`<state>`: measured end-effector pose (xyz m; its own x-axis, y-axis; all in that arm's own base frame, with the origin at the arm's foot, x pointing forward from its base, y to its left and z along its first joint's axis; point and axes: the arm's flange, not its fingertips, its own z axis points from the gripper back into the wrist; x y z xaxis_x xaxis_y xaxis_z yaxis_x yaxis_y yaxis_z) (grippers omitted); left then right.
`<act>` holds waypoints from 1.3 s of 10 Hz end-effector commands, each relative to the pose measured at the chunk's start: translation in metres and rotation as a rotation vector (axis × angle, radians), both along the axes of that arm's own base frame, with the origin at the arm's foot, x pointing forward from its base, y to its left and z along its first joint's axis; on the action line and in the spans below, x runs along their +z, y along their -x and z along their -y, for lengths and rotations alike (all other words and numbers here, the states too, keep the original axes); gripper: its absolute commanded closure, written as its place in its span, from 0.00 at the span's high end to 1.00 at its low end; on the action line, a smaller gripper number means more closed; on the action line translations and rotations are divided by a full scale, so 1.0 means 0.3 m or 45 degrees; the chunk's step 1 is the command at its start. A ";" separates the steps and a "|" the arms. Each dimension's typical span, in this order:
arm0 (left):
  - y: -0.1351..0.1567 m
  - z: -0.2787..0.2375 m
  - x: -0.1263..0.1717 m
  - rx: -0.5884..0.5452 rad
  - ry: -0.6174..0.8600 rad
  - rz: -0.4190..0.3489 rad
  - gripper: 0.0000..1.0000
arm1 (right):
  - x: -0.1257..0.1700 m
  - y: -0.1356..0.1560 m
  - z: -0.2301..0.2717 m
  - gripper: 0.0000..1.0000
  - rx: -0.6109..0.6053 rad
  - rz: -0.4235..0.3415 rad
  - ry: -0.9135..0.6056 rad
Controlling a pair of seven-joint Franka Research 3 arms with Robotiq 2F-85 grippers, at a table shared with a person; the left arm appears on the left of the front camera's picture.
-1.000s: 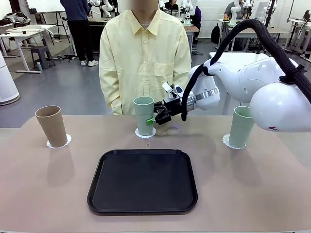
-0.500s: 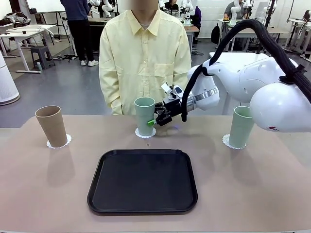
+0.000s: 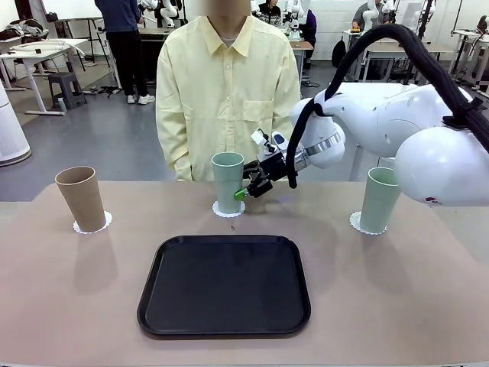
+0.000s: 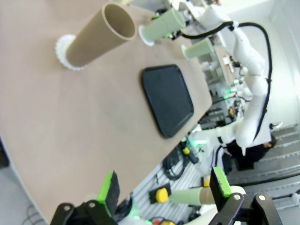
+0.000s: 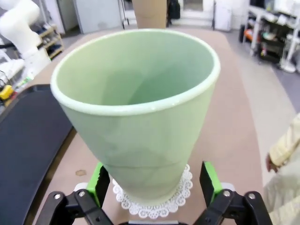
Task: Place coasters on the table and set cups on them.
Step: Take one Reusable plastic cup from the Flat Tray and place it on a coaster set by the human.
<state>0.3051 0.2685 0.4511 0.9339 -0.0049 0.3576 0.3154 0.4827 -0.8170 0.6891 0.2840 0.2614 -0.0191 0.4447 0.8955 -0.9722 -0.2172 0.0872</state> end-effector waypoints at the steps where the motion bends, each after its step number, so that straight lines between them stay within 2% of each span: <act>1: -0.001 0.003 0.011 0.017 0.024 -0.002 1.00 | 0.034 0.046 0.016 1.00 -0.053 -0.054 0.128; 5: -0.001 0.003 0.011 0.017 0.024 -0.002 1.00 | 0.092 0.094 0.081 1.00 -0.168 -0.091 0.271; 7: -0.001 0.003 0.011 0.017 0.024 -0.002 1.00 | 0.189 0.178 0.136 1.00 -0.350 -0.139 0.445; 9: -0.001 0.003 0.011 0.017 0.024 -0.002 1.00 | 0.340 0.298 0.211 1.00 -0.602 -0.222 0.661; 11: -0.001 0.003 0.011 0.017 0.024 -0.002 1.00 | 0.465 0.395 0.262 1.00 -0.843 -0.393 0.793; 13: -0.001 0.003 0.011 0.017 0.024 -0.002 1.00 | 0.559 0.519 0.281 1.00 -0.979 -0.470 0.918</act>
<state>0.3053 0.2684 0.4507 0.9343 -0.0051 0.3565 0.3147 0.4820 -0.8177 0.5516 0.1930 0.4176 0.6484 0.6531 0.3912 -0.7555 0.6156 0.2244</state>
